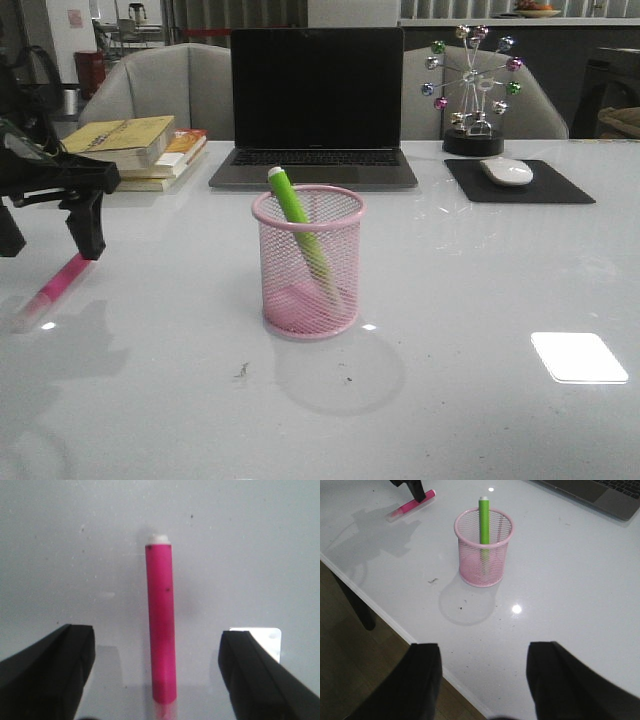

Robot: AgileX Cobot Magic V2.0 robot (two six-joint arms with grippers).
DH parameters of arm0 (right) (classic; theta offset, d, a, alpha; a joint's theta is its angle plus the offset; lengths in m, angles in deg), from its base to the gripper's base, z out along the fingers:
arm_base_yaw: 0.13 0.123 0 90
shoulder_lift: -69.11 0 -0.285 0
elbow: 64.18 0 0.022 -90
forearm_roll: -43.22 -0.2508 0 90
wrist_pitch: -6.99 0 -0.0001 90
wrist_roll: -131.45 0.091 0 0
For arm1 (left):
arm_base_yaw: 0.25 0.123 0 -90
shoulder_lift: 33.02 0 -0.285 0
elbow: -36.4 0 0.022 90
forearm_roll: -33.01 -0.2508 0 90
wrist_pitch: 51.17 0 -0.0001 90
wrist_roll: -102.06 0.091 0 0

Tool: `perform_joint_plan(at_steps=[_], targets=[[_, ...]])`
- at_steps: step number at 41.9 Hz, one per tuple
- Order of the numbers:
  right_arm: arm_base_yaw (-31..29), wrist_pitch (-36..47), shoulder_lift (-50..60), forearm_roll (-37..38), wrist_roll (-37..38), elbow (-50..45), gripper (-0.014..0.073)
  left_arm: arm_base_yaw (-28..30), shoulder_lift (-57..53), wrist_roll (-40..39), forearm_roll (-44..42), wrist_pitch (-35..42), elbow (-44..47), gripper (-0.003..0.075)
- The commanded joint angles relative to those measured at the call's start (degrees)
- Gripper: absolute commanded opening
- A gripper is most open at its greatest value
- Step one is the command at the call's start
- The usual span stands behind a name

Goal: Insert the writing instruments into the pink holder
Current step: 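Lower the left gripper onto the pink marker and close it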

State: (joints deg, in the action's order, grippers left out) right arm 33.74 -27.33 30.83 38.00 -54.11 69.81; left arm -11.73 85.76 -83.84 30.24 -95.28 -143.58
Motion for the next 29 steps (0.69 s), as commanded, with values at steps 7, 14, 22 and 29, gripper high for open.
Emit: perform_joint_plan(at_steps=[7, 14, 22, 29], targets=[[-0.27, 3.91, -0.04, 0.39, -0.58, 1.53, 0.0489, 0.09, 2.73, -0.89, -0.31, -1.23, -8.98, 0.0438], [-0.27, 3.91, -0.04, 0.39, -0.58, 1.53, 0.0489, 0.09, 5.82, -0.89, -0.65, -3.72, -12.56, 0.0398], [-0.27, 3.91, -0.04, 0.39, -0.58, 1.53, 0.0489, 0.09, 6.99, -0.89, -1.09, -4.22, -13.13, 0.0384], [-0.27, 3.91, -0.04, 0.39, -0.58, 1.53, 0.0489, 0.09, 7.21, -0.89, -1.78, -4.30, -13.13, 0.0309]])
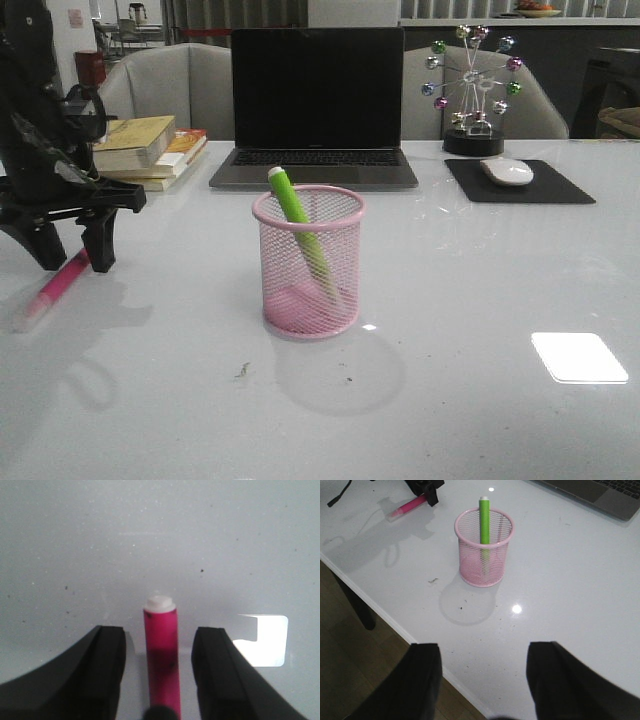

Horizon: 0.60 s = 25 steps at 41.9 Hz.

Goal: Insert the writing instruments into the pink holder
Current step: 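Lower the left gripper onto the pink marker and close it, then lift the pink marker and lower it into the pink mesh holder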

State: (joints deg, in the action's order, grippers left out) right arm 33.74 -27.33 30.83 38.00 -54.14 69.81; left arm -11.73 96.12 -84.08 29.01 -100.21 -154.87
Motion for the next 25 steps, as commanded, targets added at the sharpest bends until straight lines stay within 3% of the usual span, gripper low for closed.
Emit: perform_joint_plan(at_steps=[1, 9, 17, 25], targets=[[-0.27, 3.91, -0.04, 0.39, -0.55, 1.53, 0.0489, 0.09, -3.15, -0.65, -0.54, 0.63, -1.84, 0.0283], [-0.27, 3.91, -0.04, 0.39, -0.55, 1.53, 0.0489, 0.09, -3.15, -0.65, -0.79, 0.24, -1.84, 0.0090], [-0.27, 3.91, -0.04, 0.39, -0.55, 1.53, 0.0489, -0.17, -5.58, -0.65, -0.67, 1.90, -1.69, 0.0093], [-0.27, 3.91, -0.04, 0.39, -0.55, 1.53, 0.0489, -4.79, -18.42, -0.65, -0.15, 15.77, 6.52, 0.0093]])
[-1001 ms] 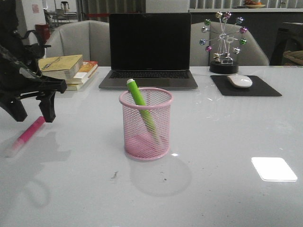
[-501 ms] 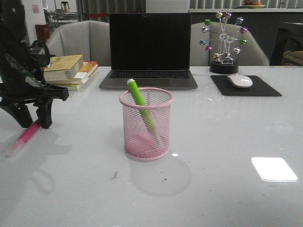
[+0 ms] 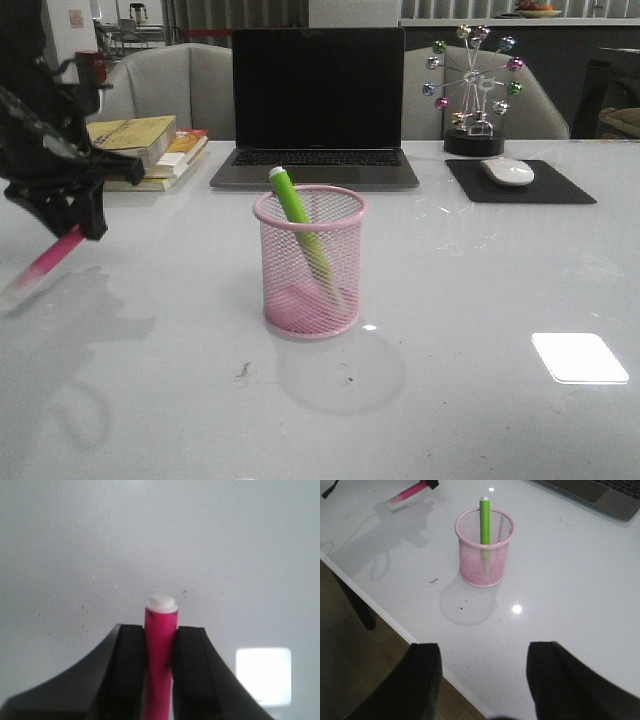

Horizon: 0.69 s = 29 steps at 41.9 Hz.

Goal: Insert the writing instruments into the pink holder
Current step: 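Lift the pink marker and lower it into the pink mesh holder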

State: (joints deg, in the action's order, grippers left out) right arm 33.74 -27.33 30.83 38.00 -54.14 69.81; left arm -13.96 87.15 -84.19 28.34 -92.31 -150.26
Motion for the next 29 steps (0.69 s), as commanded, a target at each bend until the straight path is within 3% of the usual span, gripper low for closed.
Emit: perform_joint_plan(at_steps=[1, 17, 29], targets=[[-0.27, 3.91, -0.04, 0.39, -0.55, 1.53, 0.0489, -3.61, -11.32, -0.55, 0.63, 10.40, 3.33, 0.0093], [-0.27, 3.91, -0.04, 0.39, -0.55, 1.53, 0.0489, -18.54, -35.88, -0.55, 3.65, 42.98, 24.89, 0.0093], [-0.27, 3.91, -0.04, 0.39, -0.55, 1.53, 0.0489, -24.95, -35.86, -0.55, 3.65, 72.44, 36.16, 0.0093]])
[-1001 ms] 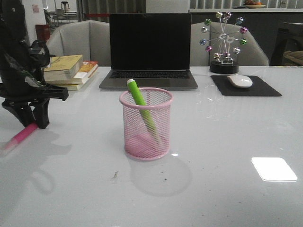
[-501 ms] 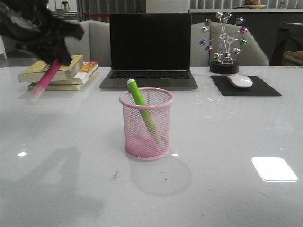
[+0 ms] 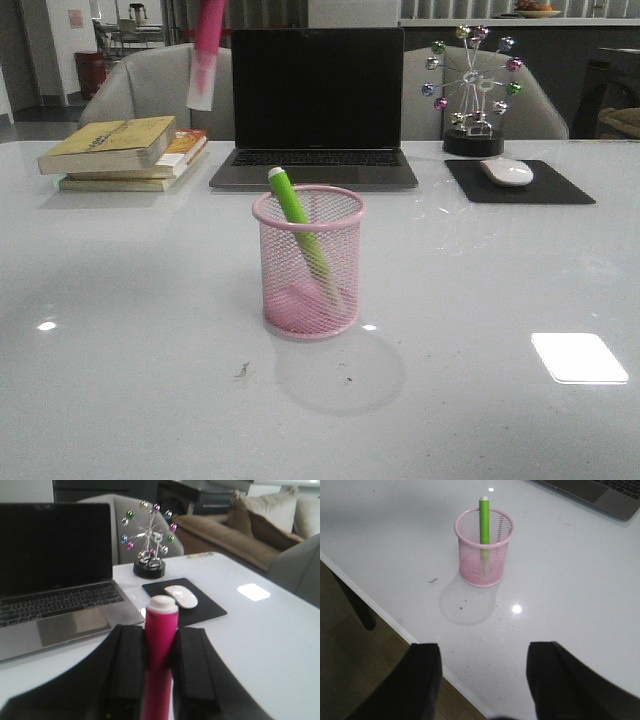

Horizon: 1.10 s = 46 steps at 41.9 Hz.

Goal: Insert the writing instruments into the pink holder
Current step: 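Lift the pink marker and lower it into the pink mesh holder, then open the left gripper and withdraw it from the holder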

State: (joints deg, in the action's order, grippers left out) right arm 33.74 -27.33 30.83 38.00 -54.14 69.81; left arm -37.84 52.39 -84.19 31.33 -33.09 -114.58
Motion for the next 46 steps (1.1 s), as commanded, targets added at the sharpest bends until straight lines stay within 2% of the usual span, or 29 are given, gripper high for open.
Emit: perform_joint_plan(at_steps=[1, 15, 23, 34, 37, 44, 46], targets=[[-0.27, 3.91, -0.04, 0.39, -0.55, 1.53, 0.0489, -1.34, -0.64, -0.55, 0.65, 15.24, 1.09, 0.0093], [-0.27, 3.91, -0.04, 0.39, -0.55, 1.53, 0.0489, -3.05, 9.77, -0.55, 0.54, 26.48, 1.84, 0.0093], [-0.27, 3.91, -0.04, 0.39, -0.55, 1.53, 0.0489, -4.26, 15.50, -0.55, 0.40, 35.64, 1.84, 0.0093], [-0.27, 3.91, -0.04, 0.39, -0.55, 1.53, 0.0489, -6.01, 20.76, -0.55, 0.40, 36.40, 1.84, 0.0104], [-0.27, 3.91, -0.04, 0.39, -0.55, 1.53, 0.0489, -6.01, 21.88, -0.55, 0.32, 36.40, 1.84, 0.0151], [-0.27, 3.91, -0.04, 0.39, -0.55, 1.53, 0.0489, -6.01, 22.59, -0.55, 0.59, 35.35, 1.84, 0.0409], [-0.27, 3.91, -0.04, 0.39, -0.55, 1.53, 0.0489, -6.01, 22.12, -0.55, 0.59, 34.21, 1.84, 0.0446]])
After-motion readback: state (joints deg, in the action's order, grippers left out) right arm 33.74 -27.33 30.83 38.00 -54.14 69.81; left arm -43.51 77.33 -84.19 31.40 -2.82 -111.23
